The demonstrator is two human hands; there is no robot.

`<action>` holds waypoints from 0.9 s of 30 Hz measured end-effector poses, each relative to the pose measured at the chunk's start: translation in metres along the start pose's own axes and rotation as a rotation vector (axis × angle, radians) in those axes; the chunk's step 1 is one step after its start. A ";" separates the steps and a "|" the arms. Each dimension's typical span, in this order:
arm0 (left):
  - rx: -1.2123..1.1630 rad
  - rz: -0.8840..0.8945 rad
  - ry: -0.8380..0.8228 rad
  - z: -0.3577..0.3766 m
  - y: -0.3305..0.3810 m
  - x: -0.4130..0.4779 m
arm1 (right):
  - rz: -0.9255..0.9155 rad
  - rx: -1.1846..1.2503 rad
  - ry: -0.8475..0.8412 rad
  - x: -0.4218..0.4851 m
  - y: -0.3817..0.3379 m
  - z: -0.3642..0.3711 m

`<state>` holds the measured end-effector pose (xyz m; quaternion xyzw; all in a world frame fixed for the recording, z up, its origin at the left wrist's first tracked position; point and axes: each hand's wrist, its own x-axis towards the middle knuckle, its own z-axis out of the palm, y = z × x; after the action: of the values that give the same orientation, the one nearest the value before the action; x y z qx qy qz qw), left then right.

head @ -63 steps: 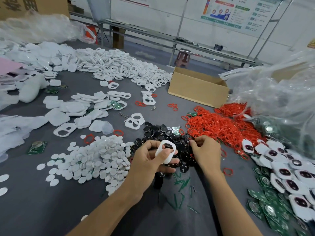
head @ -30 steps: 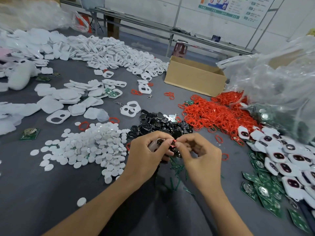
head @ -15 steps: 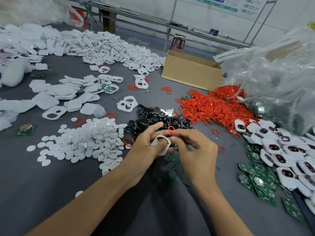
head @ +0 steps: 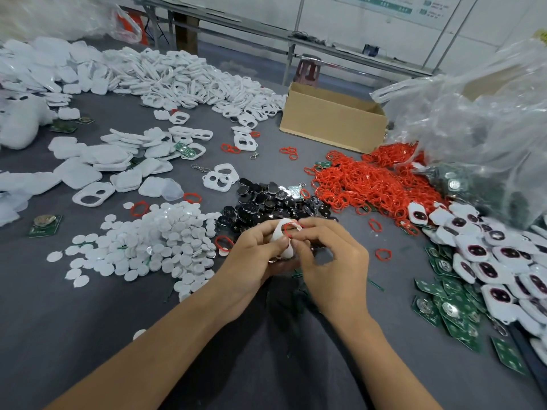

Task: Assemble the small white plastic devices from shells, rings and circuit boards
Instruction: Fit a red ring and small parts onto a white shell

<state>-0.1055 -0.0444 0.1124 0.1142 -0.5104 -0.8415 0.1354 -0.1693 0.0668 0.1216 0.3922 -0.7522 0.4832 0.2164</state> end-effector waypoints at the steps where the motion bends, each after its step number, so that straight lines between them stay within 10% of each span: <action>1: 0.008 -0.003 0.000 0.000 0.000 0.000 | -0.006 0.002 0.000 -0.001 0.000 0.000; 27: -0.078 0.054 -0.025 0.000 0.001 -0.002 | 0.373 0.517 -0.132 0.009 0.005 0.001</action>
<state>-0.1036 -0.0443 0.1133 0.0846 -0.4817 -0.8582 0.1562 -0.1786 0.0640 0.1248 0.3201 -0.6759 0.6631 -0.0321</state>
